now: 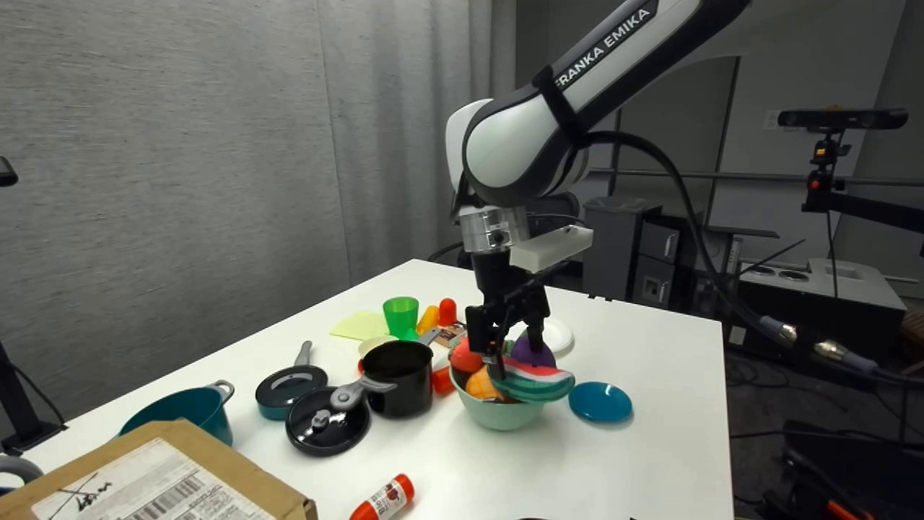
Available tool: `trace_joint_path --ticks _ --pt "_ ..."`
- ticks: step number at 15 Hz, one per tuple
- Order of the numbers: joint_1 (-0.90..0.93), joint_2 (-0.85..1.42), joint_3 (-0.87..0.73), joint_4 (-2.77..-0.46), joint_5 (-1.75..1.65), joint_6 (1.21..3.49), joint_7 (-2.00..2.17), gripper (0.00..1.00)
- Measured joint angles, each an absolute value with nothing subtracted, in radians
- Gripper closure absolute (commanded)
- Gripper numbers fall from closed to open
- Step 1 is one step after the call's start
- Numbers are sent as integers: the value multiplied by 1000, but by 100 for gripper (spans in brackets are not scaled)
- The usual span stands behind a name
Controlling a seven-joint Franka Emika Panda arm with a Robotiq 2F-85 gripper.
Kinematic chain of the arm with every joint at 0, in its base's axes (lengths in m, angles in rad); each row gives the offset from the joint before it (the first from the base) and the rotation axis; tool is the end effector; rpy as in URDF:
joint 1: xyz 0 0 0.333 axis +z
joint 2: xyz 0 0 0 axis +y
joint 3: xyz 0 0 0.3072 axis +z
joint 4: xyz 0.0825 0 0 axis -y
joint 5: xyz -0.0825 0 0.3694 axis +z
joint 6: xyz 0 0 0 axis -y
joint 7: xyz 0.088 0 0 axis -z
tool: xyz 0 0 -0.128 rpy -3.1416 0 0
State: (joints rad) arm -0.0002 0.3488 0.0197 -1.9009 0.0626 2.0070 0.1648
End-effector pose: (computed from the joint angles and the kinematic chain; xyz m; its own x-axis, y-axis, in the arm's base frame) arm 0.5764 0.0158 0.2805 0.9539 -0.1707 -0.2469 -0.1799 -0.9836 -0.0151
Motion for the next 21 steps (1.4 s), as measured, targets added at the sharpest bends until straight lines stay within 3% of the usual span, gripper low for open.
trace_joint_path --ticks 1,3,11,21 --pt "0 351 19 -1901 66 2013 166 25" --pt "0 354 18 -1901 69 2025 167 35" --pt "0 355 15 -1902 69 2051 167 97" --pt "-25 168 -14 -1854 126 2110 115 99"
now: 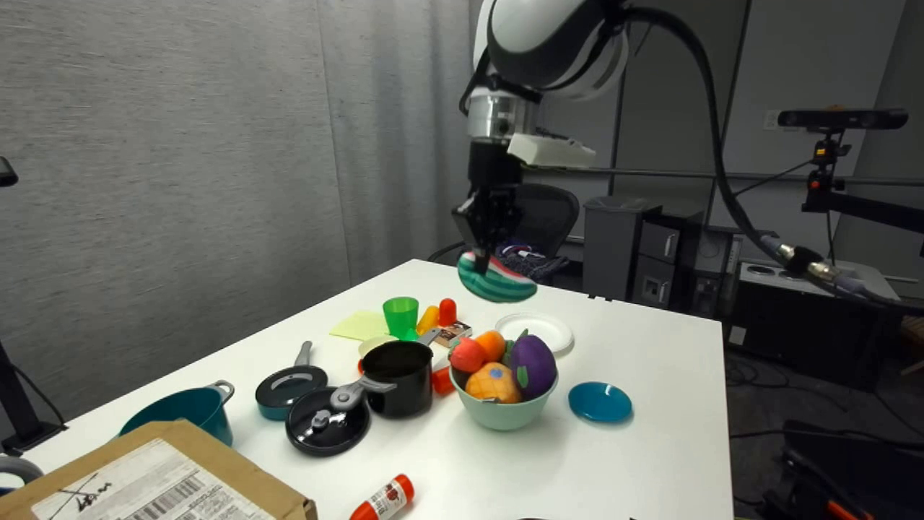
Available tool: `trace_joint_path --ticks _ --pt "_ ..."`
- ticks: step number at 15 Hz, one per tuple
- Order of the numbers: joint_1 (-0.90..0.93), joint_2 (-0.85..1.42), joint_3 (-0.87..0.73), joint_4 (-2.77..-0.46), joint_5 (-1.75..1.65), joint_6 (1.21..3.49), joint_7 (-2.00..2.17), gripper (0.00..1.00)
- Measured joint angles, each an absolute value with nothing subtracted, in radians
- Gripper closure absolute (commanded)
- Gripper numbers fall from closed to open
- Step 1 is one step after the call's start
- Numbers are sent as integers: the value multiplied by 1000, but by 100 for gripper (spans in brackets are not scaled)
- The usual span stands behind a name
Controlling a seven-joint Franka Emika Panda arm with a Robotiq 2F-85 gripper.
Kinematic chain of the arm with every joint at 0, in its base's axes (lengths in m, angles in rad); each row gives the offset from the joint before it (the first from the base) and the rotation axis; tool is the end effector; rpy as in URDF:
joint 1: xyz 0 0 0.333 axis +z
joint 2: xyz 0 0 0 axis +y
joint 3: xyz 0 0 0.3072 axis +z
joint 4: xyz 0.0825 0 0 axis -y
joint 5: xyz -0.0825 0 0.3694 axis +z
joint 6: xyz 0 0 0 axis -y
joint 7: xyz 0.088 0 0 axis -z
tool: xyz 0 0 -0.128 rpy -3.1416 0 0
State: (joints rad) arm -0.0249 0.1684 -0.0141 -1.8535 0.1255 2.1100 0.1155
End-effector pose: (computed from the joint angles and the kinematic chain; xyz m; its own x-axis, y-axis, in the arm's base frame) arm 0.6002 -0.0150 0.4159 0.9738 -0.2159 0.0712 -0.2066 -0.9711 -0.1193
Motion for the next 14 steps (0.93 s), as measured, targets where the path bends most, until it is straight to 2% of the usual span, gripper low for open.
trace_joint_path --ticks 6,7,12,13,14 --pt "-18 206 -17 -1805 108 2390 174 99" --pt "-12 236 -16 -1785 98 2420 192 94" --pt "7 314 -15 -1718 76 2455 223 94" --pt "7 313 -15 -1716 76 2455 223 99" --pt "7 313 -16 -1714 76 2455 223 99"
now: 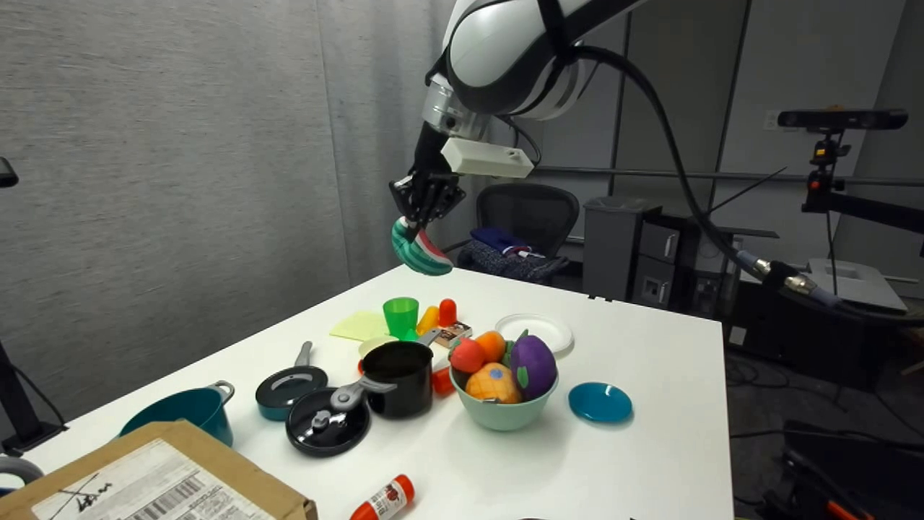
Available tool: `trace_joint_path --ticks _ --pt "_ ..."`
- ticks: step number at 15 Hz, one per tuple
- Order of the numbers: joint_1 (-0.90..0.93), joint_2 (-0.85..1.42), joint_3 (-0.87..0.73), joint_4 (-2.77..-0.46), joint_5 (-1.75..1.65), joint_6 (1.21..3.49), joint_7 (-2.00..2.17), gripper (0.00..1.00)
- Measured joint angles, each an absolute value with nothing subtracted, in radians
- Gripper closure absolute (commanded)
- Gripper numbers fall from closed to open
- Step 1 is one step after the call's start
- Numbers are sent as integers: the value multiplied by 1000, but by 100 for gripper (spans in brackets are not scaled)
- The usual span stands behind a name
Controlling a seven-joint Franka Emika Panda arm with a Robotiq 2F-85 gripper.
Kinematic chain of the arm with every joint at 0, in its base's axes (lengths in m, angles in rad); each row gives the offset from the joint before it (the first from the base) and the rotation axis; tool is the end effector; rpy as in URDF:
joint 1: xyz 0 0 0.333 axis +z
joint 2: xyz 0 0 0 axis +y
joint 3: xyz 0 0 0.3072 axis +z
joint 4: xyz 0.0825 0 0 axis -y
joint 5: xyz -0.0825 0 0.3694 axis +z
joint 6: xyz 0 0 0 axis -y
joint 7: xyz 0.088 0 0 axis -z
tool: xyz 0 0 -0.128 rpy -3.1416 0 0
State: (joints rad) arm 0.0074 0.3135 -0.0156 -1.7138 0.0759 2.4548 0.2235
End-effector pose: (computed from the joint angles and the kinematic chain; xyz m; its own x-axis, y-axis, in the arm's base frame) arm 0.6743 -0.0036 0.4311 0.8769 -0.2828 0.3886 -0.2412 -0.9583 -0.1532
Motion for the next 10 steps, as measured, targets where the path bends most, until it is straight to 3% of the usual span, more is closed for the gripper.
trace_joint_path --ticks 10 --pt "11 391 -7 -1723 86 2456 222 99"
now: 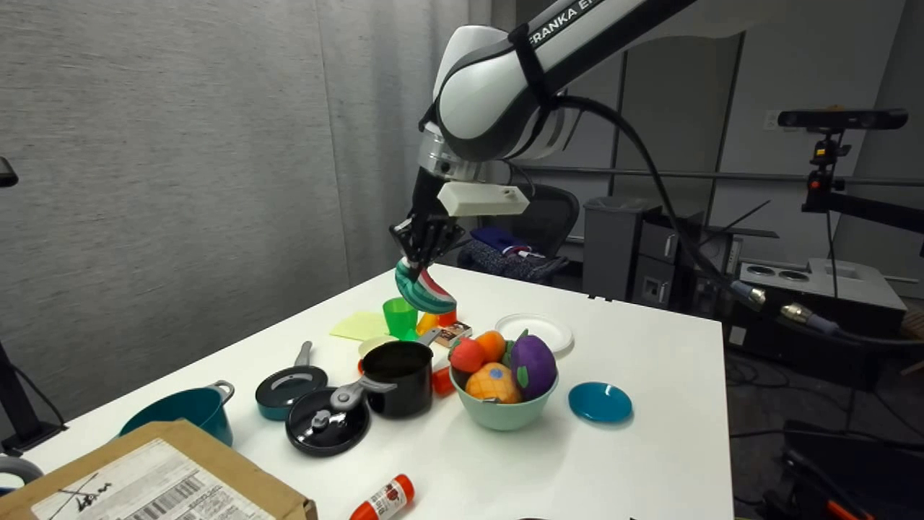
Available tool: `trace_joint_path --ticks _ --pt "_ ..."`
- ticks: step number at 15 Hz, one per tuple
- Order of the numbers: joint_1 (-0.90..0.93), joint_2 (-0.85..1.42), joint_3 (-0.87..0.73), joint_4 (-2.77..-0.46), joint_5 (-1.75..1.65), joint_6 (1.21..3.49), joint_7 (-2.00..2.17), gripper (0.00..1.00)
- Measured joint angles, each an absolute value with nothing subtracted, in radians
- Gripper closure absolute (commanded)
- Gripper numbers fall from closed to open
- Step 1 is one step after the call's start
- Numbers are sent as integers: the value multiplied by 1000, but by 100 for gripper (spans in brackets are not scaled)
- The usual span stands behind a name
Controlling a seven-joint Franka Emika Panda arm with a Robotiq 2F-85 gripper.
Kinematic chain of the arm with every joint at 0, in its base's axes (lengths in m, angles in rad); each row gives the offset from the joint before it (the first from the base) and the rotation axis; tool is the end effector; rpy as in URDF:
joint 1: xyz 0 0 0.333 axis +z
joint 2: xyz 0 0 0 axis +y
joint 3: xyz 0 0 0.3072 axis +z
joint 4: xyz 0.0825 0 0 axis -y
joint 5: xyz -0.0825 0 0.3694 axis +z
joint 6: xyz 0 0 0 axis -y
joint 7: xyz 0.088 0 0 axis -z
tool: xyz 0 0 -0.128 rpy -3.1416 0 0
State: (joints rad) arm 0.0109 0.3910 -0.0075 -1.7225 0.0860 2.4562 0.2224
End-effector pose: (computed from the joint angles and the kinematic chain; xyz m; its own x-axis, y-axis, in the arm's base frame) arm 0.6782 0.0039 0.3745 0.9085 -0.2801 0.3100 -0.2469 -0.9585 -0.1426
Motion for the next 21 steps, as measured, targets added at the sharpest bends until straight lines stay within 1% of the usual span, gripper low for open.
trace_joint_path --ticks 10,11,12,14,15,17,21 --pt "55 563 9 -1593 38 2434 201 99" --pt "56 577 9 -1581 37 2431 196 69" --pt "56 588 9 -1568 37 2424 188 68" --pt "56 602 9 -1544 36 2400 177 55" --pt "56 605 9 -1534 36 2389 171 45" --pt "56 607 7 -1517 34 2366 162 32" --pt "56 607 3 -1499 34 2342 160 2"
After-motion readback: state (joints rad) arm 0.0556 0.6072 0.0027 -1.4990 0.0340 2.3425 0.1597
